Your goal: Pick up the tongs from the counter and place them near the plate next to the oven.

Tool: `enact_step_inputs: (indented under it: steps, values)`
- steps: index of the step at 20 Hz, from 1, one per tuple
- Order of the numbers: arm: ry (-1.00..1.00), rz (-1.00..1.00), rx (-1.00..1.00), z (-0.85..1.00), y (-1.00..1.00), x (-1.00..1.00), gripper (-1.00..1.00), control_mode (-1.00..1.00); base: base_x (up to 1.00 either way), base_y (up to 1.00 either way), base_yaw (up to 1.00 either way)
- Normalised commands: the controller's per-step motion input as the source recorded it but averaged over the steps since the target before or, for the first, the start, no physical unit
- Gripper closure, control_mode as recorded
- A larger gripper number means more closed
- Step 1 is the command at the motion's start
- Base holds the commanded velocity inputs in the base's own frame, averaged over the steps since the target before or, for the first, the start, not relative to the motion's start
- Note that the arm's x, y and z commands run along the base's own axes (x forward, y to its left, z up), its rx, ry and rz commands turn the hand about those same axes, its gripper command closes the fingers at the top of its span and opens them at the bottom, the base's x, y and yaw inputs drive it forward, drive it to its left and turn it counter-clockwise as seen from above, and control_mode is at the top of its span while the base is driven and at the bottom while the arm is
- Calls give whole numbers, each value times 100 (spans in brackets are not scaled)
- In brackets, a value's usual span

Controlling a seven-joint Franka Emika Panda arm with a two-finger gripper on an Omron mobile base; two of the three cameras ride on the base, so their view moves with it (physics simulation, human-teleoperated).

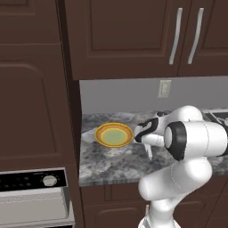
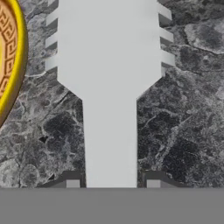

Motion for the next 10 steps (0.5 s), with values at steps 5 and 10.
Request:
enact_step_inputs:
  steps: [5, 10]
  values:
    - [0, -1, 2, -27, 0, 9, 100, -100, 0, 0, 0]
    - [-1, -1, 3, -23, 0, 9, 100, -100, 0, 0, 0]
